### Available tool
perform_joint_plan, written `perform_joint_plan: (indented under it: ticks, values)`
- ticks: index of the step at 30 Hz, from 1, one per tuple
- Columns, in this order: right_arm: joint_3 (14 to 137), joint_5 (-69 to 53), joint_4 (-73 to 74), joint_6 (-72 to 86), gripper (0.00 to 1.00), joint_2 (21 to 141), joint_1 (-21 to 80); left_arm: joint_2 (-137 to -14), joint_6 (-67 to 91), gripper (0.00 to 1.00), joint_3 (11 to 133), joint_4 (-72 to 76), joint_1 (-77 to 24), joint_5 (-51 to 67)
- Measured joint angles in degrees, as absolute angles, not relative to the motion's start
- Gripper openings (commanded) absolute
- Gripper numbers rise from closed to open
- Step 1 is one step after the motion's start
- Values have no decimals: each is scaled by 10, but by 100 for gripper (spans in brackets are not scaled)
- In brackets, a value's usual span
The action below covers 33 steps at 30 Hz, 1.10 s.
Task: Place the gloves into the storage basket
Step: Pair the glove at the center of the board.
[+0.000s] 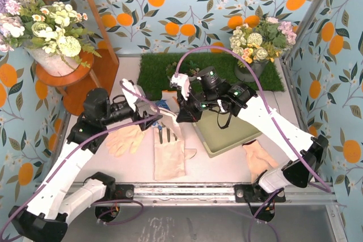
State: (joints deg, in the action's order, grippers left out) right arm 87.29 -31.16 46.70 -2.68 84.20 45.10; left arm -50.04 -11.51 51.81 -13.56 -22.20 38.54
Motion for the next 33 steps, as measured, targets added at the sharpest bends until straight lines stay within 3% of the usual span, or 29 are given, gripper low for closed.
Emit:
perform_joint_plan:
  ticks: [8, 14, 26, 30, 33]
  values:
    - [875, -336, 494, -36, 0, 839, 454, -530, -187, 94, 559, -188, -286, 375]
    - [875, -345, 498, -39, 0, 832, 455, -552, -220, 85, 576, -238, -328, 348]
    - [873, -343, 498, -36, 0, 811, 455, -568, -248, 44, 582, -285, -365, 271]
    - [872, -303, 497, -28, 0, 813, 463, -568, -245, 8, 585, -286, -367, 249]
    - [872, -267, 491, -21, 0, 821, 471, -568, -238, 1, 585, -286, -368, 226]
